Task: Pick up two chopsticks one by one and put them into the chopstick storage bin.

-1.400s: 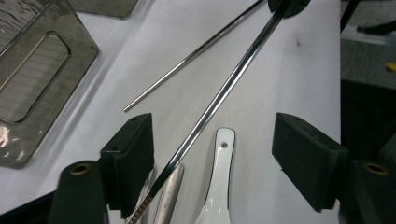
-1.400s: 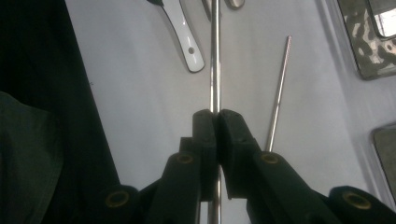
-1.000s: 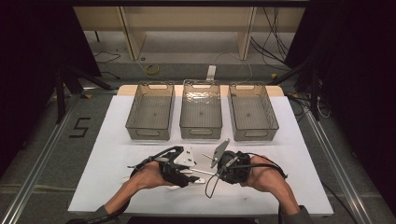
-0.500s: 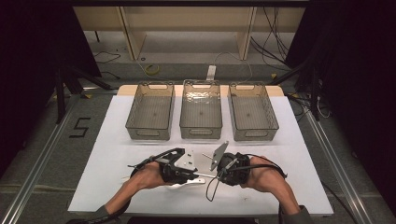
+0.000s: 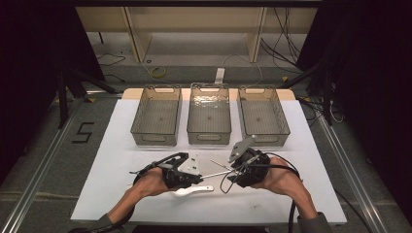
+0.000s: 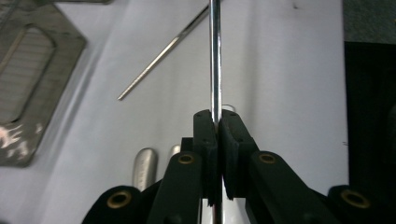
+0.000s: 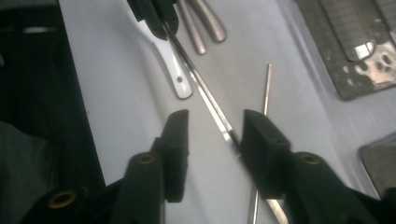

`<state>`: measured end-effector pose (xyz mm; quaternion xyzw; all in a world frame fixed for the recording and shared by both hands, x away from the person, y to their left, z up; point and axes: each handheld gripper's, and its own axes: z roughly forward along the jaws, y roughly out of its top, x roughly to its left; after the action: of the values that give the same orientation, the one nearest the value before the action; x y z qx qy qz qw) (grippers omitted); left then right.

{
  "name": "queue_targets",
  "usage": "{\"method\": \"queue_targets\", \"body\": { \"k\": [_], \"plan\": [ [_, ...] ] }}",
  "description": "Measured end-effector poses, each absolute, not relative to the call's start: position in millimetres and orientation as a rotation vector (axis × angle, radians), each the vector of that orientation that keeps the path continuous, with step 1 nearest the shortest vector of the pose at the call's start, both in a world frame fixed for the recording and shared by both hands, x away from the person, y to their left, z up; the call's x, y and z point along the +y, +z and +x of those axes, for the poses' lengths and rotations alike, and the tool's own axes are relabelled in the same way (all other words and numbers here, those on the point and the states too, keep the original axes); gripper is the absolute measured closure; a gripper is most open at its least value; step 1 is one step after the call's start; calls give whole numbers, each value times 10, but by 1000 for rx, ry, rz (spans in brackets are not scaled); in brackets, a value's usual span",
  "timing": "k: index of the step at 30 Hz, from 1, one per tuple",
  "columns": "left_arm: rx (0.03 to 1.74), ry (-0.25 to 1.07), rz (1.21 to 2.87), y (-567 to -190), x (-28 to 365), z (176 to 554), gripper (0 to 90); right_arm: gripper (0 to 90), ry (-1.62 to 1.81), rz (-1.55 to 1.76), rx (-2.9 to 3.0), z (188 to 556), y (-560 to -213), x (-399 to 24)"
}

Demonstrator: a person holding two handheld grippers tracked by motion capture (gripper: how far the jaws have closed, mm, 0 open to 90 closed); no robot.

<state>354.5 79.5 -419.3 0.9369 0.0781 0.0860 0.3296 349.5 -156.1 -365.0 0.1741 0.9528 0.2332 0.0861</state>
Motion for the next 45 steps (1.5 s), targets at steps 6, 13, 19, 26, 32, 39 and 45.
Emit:
{"method": "queue_targets", "body": {
  "k": [6,13,19,26,32,39,45],
  "plan": [
    [314,278,2424,-4151,882,3608,852,479,801,631,2738,3546,-3602,-1701],
    [443,316,2397,-4115,1006,3690,853,372,821,748,2664,3593,-3679,-1860],
    [573,351,2337,-4039,1180,3787,853,338,799,801,2629,3594,-3791,-1950],
    [749,380,2247,-3939,1437,3964,853,317,796,896,2609,3614,-3987,-2084],
    [873,390,2165,-3835,1672,4177,853,302,772,922,2620,3606,-4109,-2116],
    [967,441,2144,-3723,1784,4461,854,292,746,940,2645,3587,-4231,-2145],
    [1035,456,2119,-3711,1815,4752,854,291,747,933,2646,3552,-4333,-2094]
  ]
}}
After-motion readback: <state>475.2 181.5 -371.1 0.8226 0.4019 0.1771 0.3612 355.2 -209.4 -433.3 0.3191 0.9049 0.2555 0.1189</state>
